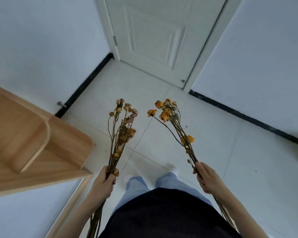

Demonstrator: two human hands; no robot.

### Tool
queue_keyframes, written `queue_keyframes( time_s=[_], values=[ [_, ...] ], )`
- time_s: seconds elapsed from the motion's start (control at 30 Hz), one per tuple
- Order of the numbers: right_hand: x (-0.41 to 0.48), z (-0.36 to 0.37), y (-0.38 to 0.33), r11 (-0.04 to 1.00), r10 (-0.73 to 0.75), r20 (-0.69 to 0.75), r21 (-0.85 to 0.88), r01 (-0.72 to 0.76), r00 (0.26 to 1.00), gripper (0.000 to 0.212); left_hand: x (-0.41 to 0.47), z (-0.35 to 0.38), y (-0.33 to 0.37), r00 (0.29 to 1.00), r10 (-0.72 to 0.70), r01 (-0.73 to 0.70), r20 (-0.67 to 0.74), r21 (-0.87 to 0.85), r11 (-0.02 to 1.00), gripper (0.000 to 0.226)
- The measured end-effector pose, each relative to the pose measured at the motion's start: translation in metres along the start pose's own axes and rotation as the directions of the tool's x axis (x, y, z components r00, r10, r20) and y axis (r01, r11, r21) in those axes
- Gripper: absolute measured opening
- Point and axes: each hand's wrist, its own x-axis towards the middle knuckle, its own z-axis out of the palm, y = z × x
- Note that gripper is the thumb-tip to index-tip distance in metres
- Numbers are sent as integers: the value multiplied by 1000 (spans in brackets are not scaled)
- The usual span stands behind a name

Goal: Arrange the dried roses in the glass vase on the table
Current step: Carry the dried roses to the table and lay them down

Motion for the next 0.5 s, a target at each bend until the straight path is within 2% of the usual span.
queue_keyframes(
  time_s=[0.27, 0.5],
  values=[
    [-11, -99, 59, 965, 90, -228, 262, -28, 969, 40, 43, 100, 83, 969, 67, -125, 239, 239, 963, 9],
    [-34, -140, 108, 871, 214, -384, 491, 2, 898, 39, 74, 195, 155, 871, 143, -338, 470, 362, 869, 8]
  ],
)
